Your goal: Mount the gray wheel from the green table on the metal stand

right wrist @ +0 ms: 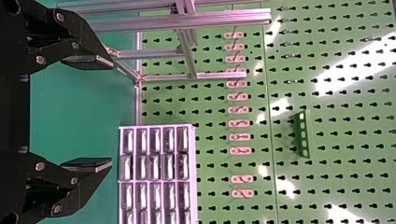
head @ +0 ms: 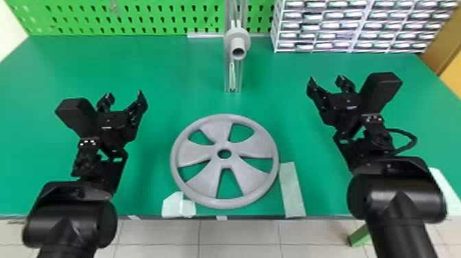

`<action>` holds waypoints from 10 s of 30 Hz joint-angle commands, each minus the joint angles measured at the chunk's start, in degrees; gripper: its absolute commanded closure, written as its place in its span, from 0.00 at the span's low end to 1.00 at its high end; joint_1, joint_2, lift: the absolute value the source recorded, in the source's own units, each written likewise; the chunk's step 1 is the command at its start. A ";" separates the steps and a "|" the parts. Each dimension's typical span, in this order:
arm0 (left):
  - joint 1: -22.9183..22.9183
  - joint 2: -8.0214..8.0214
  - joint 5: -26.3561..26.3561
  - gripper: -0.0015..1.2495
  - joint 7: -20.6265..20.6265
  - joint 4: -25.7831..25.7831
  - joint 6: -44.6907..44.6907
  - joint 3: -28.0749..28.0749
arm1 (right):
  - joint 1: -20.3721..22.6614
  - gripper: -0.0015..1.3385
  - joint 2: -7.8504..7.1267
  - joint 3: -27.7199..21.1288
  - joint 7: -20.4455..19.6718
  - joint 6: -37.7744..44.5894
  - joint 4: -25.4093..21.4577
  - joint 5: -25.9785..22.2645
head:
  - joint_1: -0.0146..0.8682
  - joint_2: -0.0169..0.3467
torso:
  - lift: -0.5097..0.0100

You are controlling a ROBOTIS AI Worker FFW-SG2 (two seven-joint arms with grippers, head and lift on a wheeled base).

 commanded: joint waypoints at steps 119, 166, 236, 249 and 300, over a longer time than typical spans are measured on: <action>-4.75 6.33 -5.27 0.38 0.07 -2.47 3.95 -3.69 | -15.47 0.39 -12.84 13.44 -40.43 76.45 -6.24 -62.68 | 1.00 0.19 | 0.79; -8.09 10.90 -3.78 0.38 1.57 -2.64 4.57 -7.56 | -22.15 0.39 -16.18 19.68 -41.66 76.45 3.60 -66.11 | 1.00 0.19 | 0.79; -9.93 14.68 -1.31 0.38 4.47 -2.64 3.60 -11.07 | -26.19 0.80 -18.46 27.42 -41.66 75.92 10.55 -70.94 | 1.00 0.19 | 0.79; -9.76 14.68 -1.23 0.38 4.56 -2.91 3.25 -11.07 | -25.76 0.83 -18.64 26.54 -41.66 76.54 9.67 -68.65 | 1.00 0.19 | 0.79; -5.98 14.59 3.26 0.38 15.28 -8.18 1.93 -13.53 | -11.43 0.87 -10.11 17.05 -41.57 68.01 -17.93 -32.97 | 1.00 0.19 | 0.79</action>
